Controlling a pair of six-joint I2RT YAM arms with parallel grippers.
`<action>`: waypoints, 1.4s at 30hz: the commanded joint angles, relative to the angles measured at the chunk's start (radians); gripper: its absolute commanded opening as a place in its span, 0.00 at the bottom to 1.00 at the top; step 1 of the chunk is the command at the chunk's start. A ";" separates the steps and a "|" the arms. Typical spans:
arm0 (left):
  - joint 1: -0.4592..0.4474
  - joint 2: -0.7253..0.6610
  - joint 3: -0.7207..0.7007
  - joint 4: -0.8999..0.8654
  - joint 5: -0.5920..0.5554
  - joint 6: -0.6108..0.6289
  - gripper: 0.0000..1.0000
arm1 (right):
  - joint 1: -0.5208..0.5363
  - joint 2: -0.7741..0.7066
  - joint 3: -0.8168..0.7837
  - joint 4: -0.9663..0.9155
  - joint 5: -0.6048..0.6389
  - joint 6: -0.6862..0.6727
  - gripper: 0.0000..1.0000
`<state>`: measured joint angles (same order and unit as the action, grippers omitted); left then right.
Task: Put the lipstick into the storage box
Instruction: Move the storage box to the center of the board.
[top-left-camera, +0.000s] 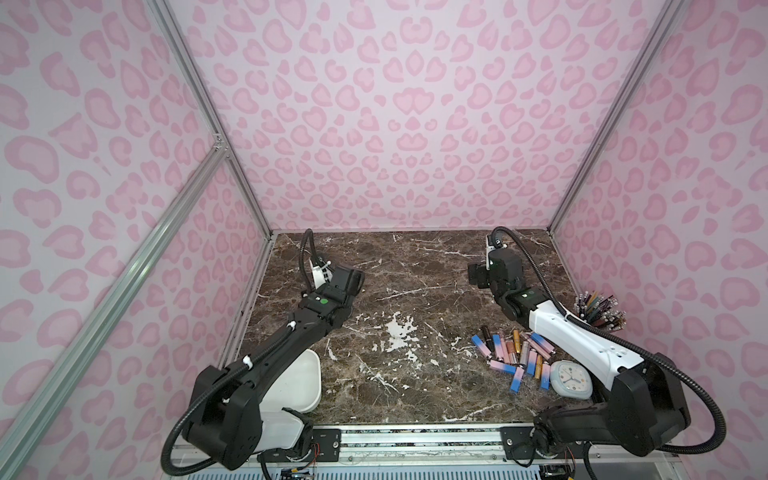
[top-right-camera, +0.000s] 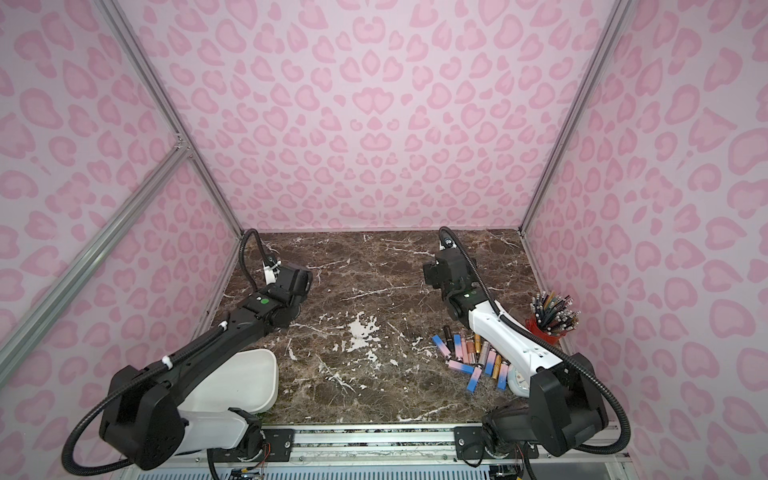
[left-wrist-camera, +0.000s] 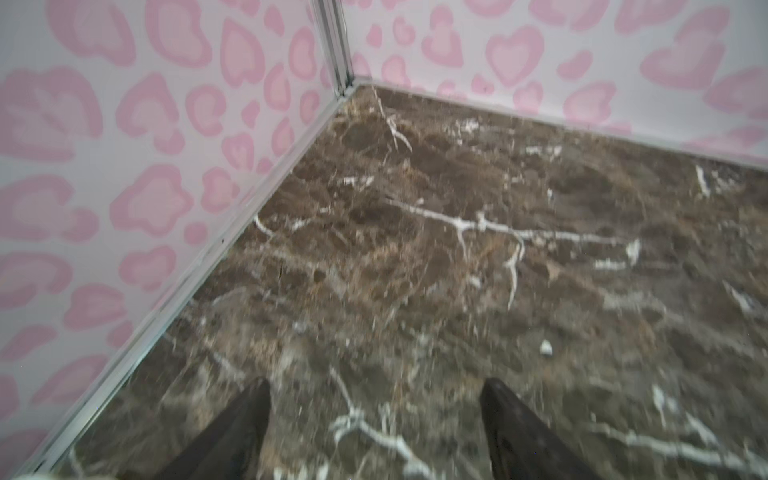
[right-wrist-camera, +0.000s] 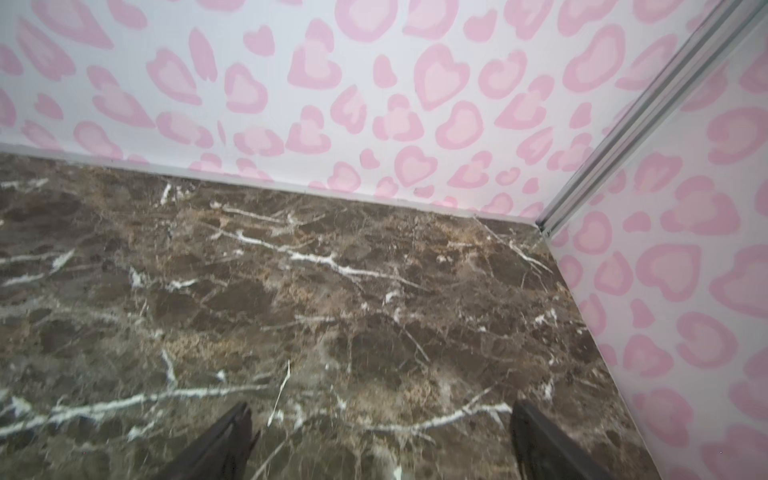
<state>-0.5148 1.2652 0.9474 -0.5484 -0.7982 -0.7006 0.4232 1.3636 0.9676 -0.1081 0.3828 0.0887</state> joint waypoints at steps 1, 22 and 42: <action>-0.041 -0.159 -0.072 -0.357 0.006 -0.321 0.86 | 0.012 -0.044 -0.039 -0.134 0.044 0.125 0.96; -0.047 -0.384 -0.351 -0.353 0.308 -0.516 0.76 | 0.015 -0.340 -0.300 -0.061 -0.035 0.215 0.91; -0.062 -0.133 -0.289 -0.235 0.382 -0.473 0.29 | 0.014 -0.356 -0.348 -0.046 -0.064 0.225 0.91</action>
<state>-0.5694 1.1030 0.6235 -0.8204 -0.4229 -1.1934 0.4366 1.0130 0.6312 -0.1757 0.3061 0.3069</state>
